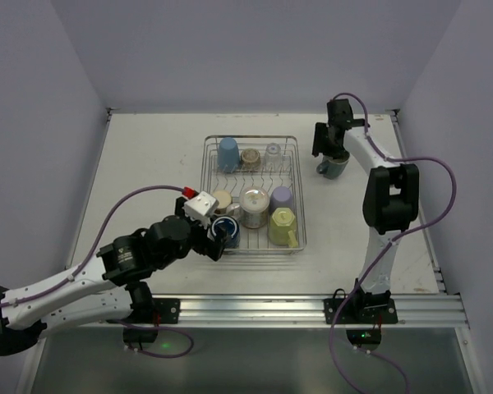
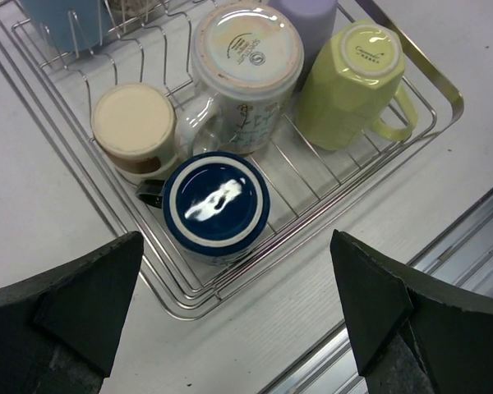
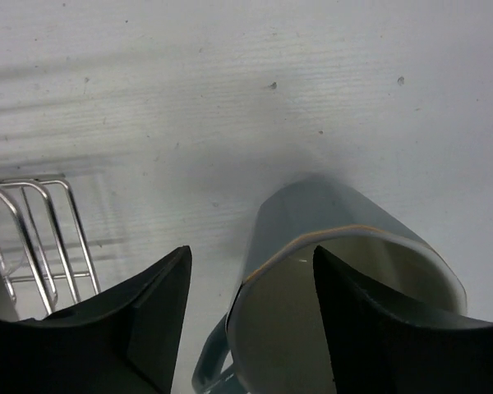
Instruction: Unload the cups from the dish rack
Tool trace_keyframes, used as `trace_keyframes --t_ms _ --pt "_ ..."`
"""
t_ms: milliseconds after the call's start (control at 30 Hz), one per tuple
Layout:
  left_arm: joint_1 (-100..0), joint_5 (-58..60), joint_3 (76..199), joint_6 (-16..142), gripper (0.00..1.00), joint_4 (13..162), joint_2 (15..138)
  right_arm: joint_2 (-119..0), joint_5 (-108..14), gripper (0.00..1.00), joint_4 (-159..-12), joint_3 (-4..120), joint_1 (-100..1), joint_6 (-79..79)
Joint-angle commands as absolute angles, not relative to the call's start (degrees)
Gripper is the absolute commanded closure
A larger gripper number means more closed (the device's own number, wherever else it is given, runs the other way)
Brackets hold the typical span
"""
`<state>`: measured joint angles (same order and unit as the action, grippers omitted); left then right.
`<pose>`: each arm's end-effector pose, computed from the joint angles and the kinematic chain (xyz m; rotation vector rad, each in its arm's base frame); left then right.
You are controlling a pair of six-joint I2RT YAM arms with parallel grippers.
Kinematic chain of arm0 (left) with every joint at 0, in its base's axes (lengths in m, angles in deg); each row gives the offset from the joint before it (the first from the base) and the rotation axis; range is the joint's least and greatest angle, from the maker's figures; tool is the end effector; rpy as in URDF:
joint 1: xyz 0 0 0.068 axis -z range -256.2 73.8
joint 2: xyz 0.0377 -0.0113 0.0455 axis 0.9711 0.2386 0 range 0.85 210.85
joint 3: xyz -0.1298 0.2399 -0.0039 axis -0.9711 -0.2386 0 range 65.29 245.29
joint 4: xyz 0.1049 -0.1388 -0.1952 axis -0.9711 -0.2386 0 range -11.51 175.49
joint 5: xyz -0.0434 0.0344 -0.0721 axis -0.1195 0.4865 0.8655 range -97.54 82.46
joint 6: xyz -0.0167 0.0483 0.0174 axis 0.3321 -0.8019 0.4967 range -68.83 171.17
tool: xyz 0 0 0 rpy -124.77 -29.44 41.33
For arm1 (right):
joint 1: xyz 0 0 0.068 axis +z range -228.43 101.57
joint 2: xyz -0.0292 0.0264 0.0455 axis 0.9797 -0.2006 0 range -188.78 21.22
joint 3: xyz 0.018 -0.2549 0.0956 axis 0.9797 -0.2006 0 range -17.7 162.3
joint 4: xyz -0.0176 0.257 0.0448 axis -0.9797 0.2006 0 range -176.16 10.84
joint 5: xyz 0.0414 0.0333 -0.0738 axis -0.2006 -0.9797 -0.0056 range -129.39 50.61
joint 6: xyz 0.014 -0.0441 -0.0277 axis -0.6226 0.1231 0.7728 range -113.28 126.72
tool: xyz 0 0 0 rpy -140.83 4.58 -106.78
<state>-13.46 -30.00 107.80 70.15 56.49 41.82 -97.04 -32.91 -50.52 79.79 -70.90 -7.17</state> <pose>0.0848 -0.1350 0.3037 0.5301 1.9779 -0.5022 0.4525 0.0558 0.2241 0.1848 2.5391 0.0011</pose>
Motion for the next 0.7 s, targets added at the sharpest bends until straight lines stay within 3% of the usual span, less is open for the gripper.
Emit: trace_keyframes --t_ms 0,367,667 --pt "-13.80 -26.00 112.05 71.20 0.00 59.29 44.08 -89.45 -33.06 0.35 -50.04 81.53 -71.14 -6.64" --pt "-12.30 -20.28 115.56 79.63 0.00 72.64 59.01 -69.70 -39.03 0.14 -56.17 68.89 -71.05 -10.59" --pt "-7.57 -35.65 117.23 92.47 0.00 84.17 70.61 -43.33 -51.95 0.11 -71.38 41.21 -70.70 -19.20"
